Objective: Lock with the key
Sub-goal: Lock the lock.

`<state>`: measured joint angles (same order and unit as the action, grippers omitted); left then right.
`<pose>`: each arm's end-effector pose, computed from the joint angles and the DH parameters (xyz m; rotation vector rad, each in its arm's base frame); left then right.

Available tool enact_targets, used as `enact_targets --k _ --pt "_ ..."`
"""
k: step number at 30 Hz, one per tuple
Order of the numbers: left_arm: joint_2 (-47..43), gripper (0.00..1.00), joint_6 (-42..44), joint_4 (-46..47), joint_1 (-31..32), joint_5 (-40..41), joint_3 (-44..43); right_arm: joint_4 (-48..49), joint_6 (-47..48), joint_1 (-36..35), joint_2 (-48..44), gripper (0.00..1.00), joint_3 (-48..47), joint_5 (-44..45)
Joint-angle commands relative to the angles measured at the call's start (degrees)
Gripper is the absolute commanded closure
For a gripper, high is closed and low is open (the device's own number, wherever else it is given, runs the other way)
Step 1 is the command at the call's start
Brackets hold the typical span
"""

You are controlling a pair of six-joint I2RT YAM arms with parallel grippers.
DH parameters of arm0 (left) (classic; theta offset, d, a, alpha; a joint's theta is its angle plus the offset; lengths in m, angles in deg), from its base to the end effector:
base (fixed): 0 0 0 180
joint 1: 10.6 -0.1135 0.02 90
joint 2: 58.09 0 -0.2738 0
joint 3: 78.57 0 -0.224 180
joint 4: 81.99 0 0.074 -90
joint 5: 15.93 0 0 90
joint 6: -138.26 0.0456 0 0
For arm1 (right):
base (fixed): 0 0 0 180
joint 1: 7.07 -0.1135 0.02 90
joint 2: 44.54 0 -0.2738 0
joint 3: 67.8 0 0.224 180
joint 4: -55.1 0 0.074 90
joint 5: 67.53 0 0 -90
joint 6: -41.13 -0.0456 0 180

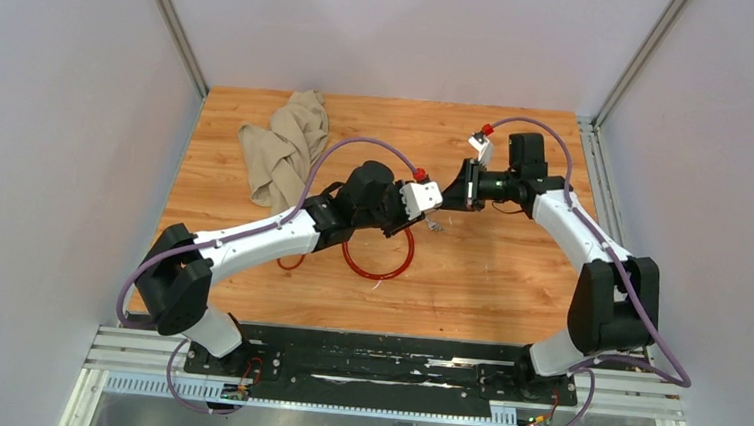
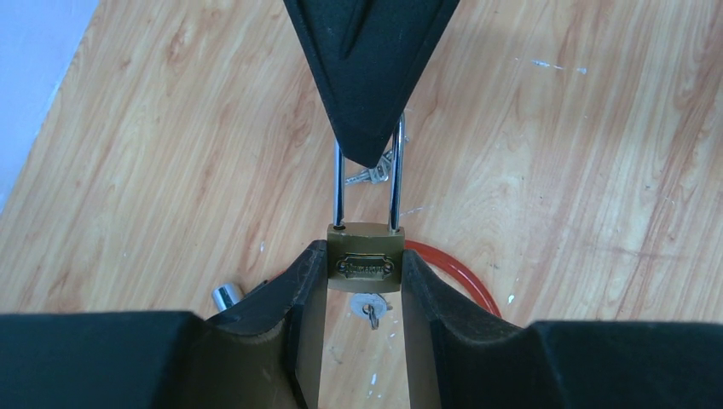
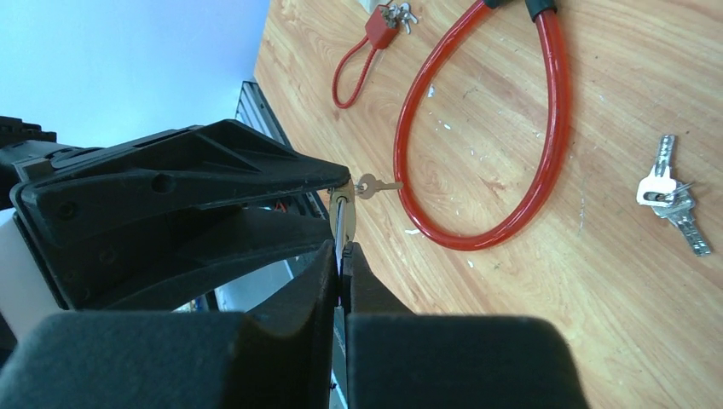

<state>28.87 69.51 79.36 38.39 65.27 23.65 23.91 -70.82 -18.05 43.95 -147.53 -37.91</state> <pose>0.2125 -0.2550 0.2956 1.2752 1.6454 -0.4559 0.2950 0.0976 0.2911 -0.3783 2.2107 1.4940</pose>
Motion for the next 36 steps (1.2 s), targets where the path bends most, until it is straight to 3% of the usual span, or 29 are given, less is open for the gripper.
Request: enact_targets --k 1,16,36 --pt "-1.5 1.00 1.1 2.4 0.4 -1.2 0.4 -0.4 3.3 -0.9 -3.4 0.99 0.7 0.6" --pt "-3.0 1.00 1.4 6.1 -0.9 -4.3 3.3 -1.7 9.1 -2.1 -7.5 0.99 1.9 1.1" --pt "-4.5 1.00 2.6 7.4 -1.0 -3.8 4.3 -5.5 11.2 -5.0 -6.1 0.99 0.3 6.2"
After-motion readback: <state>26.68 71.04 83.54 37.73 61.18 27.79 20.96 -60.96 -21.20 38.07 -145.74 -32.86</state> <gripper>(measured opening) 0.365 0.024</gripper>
